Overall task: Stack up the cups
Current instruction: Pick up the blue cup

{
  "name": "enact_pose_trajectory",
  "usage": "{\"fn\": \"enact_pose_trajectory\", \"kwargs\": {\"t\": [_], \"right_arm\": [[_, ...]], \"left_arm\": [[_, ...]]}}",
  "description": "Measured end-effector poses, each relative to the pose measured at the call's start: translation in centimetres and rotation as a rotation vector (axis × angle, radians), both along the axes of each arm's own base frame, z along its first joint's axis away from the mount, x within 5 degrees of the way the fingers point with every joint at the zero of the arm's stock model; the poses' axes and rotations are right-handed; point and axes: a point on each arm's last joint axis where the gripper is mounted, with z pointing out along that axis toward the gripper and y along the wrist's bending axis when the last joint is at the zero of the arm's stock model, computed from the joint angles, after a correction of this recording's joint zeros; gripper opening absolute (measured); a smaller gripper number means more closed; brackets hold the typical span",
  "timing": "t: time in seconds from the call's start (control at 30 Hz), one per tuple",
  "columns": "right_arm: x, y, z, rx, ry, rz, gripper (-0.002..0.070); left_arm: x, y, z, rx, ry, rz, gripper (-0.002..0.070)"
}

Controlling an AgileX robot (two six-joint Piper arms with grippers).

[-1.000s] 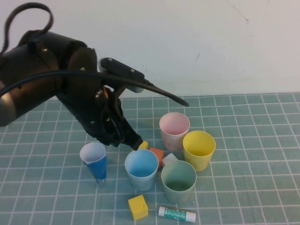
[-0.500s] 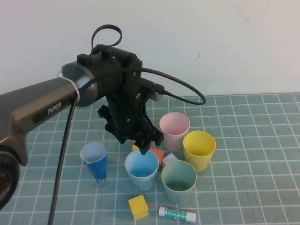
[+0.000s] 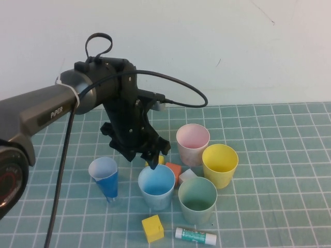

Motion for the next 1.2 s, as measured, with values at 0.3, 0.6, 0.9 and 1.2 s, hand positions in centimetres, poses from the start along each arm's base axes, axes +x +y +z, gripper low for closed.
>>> {"fn": "enact_pose_trajectory", "kwargs": {"t": [0.3,0.6,0.9,1.2], "right_arm": [[0.0,0.0,0.0,-0.014,-0.004,0.004,-0.0003],[0.0,0.0,0.0,-0.019,-0.006,0.005,-0.0003],[0.0,0.0,0.0,-0.021,-0.006,0.006,-0.0003],[0.0,0.0,0.0,-0.021,-0.006,0.006,-0.0003]], "left_arm": [[-0.1,-0.5,-1.5,-0.009,0.062,-0.034,0.0379],[-0.1,-0.7,-3.1,-0.009,0.106,-0.046,0.0286],[0.1,-0.8,-3.2,-0.014,0.093,-0.091,0.0013],[0.8,-0.9,2.6,-0.022,0.004,-0.118,0.0006]]}}
